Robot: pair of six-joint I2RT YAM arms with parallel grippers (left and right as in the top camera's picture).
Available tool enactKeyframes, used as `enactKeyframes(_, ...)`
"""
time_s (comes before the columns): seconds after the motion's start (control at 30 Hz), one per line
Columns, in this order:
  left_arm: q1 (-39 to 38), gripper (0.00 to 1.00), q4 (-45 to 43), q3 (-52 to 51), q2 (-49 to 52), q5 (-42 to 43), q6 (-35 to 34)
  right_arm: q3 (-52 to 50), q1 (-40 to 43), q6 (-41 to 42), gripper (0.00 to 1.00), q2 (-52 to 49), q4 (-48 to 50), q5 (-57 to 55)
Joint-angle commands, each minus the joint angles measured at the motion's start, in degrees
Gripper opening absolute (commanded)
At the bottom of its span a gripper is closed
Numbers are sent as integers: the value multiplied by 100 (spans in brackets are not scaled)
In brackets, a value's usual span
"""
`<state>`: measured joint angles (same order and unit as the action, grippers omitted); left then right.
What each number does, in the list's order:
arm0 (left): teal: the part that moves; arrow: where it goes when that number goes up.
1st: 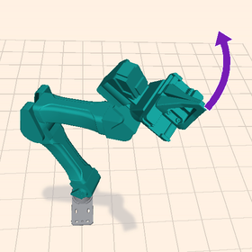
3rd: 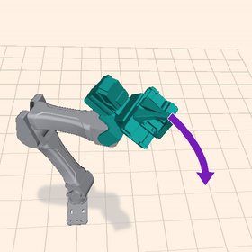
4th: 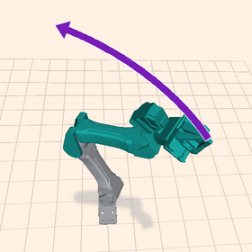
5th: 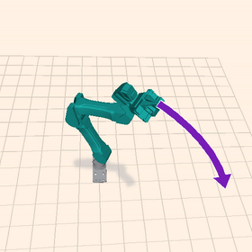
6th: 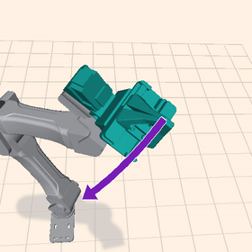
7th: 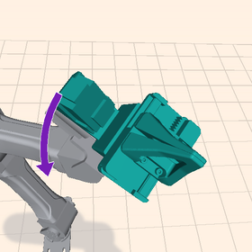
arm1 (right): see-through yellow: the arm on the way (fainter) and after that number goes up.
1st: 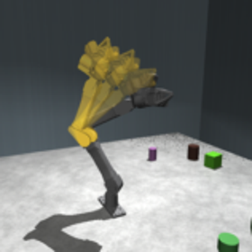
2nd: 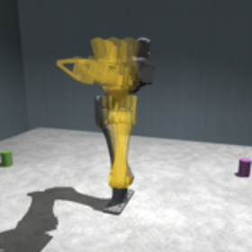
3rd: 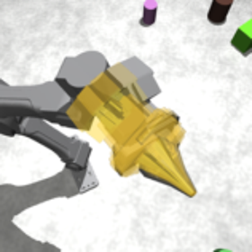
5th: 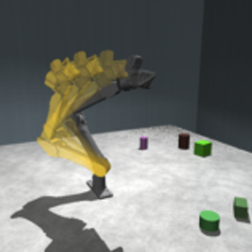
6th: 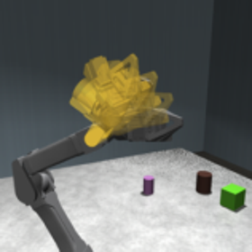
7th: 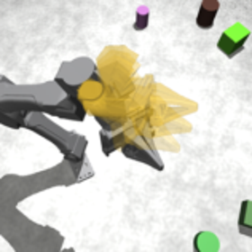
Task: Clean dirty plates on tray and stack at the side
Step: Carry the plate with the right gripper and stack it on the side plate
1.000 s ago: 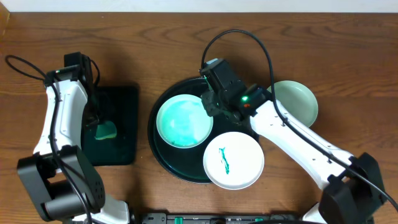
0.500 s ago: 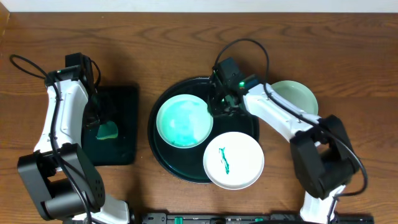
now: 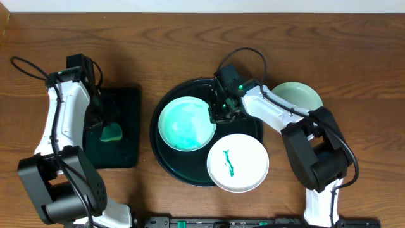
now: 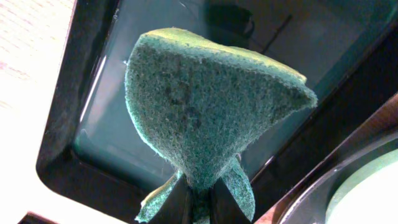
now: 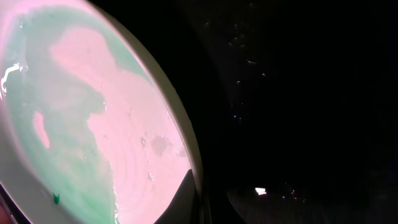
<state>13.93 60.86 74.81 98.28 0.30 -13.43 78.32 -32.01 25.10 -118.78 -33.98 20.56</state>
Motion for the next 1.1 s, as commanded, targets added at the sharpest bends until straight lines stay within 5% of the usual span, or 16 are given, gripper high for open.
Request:
enactKeyframes(0.0,13,7,2,7,-31,74,98,59,-33,55,1,-72,81,195)
enactKeyframes(0.23,13,7,4,7,-31,74,98,107,-197,-483,1,636,-26,-1196)
enactKeyframes(0.87,13,7,-35,7,-31,74,98,107,-2417,-1858,1,1746,-330,-8148)
enactKeyframes(1.07,13,7,-35,7,-46,72,98,109,-2879,-1856,1,1762,-275,-8950)
